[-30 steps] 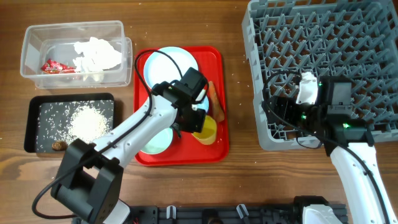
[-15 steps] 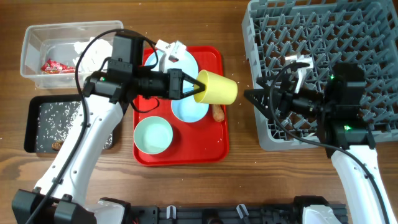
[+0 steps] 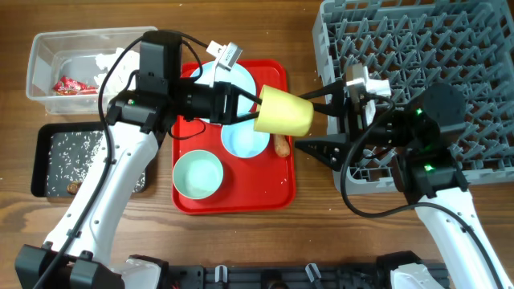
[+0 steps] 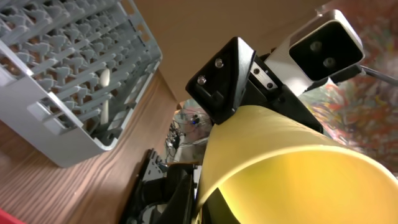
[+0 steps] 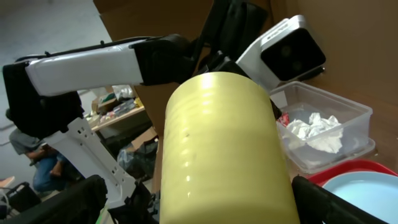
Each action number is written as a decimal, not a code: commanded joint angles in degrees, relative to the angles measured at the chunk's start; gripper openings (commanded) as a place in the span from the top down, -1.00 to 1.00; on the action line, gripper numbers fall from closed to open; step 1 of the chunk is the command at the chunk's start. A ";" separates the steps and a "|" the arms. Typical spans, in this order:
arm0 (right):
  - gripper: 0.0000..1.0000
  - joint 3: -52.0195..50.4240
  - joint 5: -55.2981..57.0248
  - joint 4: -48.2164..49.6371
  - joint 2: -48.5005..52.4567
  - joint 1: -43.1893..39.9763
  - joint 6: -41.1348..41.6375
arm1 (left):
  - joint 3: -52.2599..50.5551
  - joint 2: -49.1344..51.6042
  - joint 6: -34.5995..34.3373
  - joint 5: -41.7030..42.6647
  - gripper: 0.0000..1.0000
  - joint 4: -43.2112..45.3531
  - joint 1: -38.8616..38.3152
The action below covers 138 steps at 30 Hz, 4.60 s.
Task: Sort waste into correct bins and load items into the dishwasher rack
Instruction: 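Hand the yellow cup from the left gripper to the right gripper, then carry the yellow cup with right gripper into the grey dish rack, then lower the yellow cup into the rack and open the right gripper, then reach the right gripper over to the light-blue bowl on the tray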
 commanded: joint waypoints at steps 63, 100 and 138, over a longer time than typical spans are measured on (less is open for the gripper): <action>0.07 23.41 67.60 -88.91 21.64 -10.40 -12.33 | 0.35 3.58 -0.09 -64.92 -0.21 -17.75 -9.44; 0.47 31.58 69.68 -97.46 25.59 -0.07 -11.06 | 0.37 3.58 -0.07 -66.16 -0.44 -19.69 -9.44; -0.08 32.63 60.24 -77.13 24.28 9.01 -4.57 | 0.48 -3.43 -0.28 -66.36 -0.51 -22.95 -0.70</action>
